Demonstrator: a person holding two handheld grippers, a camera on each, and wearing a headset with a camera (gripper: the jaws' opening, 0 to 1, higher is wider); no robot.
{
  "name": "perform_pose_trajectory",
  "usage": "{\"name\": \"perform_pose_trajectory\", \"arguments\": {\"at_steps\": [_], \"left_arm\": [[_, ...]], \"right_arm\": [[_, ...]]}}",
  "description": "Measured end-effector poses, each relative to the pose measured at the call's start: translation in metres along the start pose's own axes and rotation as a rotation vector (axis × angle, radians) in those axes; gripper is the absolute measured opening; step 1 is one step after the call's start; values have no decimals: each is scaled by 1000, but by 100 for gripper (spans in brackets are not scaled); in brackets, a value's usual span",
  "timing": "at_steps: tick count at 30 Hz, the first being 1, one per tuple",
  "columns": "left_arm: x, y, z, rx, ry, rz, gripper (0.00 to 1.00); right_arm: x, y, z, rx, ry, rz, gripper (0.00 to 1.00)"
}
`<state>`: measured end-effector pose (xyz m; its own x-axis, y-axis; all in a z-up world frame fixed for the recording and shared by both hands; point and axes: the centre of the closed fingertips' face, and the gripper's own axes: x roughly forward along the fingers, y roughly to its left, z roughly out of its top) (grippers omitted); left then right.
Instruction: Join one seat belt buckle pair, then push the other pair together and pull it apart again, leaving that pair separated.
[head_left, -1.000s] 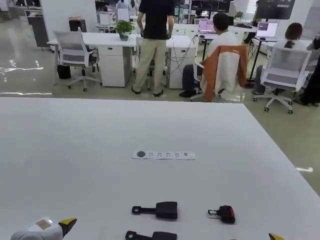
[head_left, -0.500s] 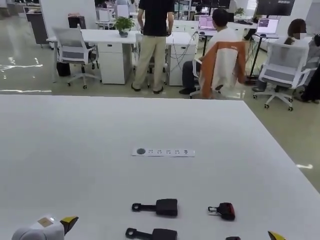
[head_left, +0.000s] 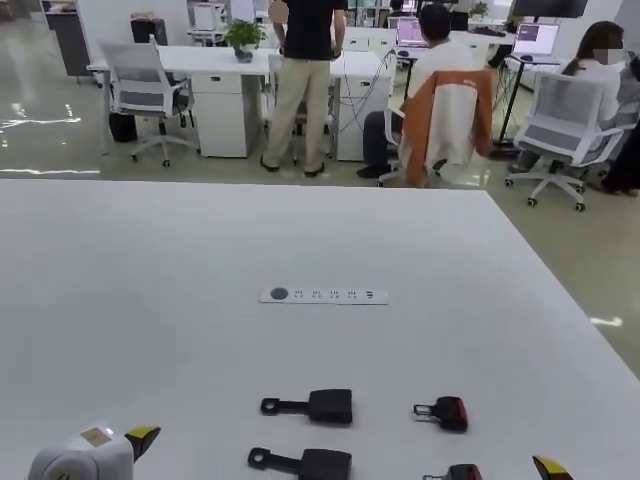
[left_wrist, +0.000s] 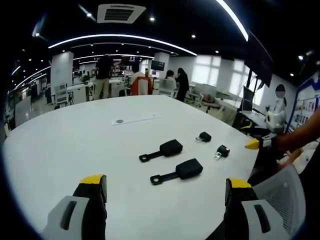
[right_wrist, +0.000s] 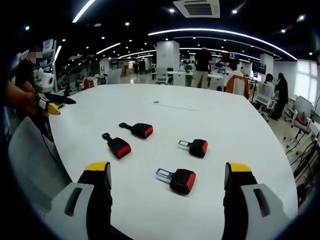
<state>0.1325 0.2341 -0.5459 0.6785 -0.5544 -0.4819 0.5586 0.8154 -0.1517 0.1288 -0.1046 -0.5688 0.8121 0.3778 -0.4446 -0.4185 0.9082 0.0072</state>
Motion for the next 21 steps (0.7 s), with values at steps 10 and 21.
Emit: {"name": "perform_pose_trajectory", "arguments": {"at_steps": [10,21], "left_arm": [[15,-2,-3,0,22,-11,100],[27,-10,-6,0,54,-30,100]], "right_arm": [[8,-4,-5,9,16,13,93],[18,-8,-12,10,44,31,92]]}}
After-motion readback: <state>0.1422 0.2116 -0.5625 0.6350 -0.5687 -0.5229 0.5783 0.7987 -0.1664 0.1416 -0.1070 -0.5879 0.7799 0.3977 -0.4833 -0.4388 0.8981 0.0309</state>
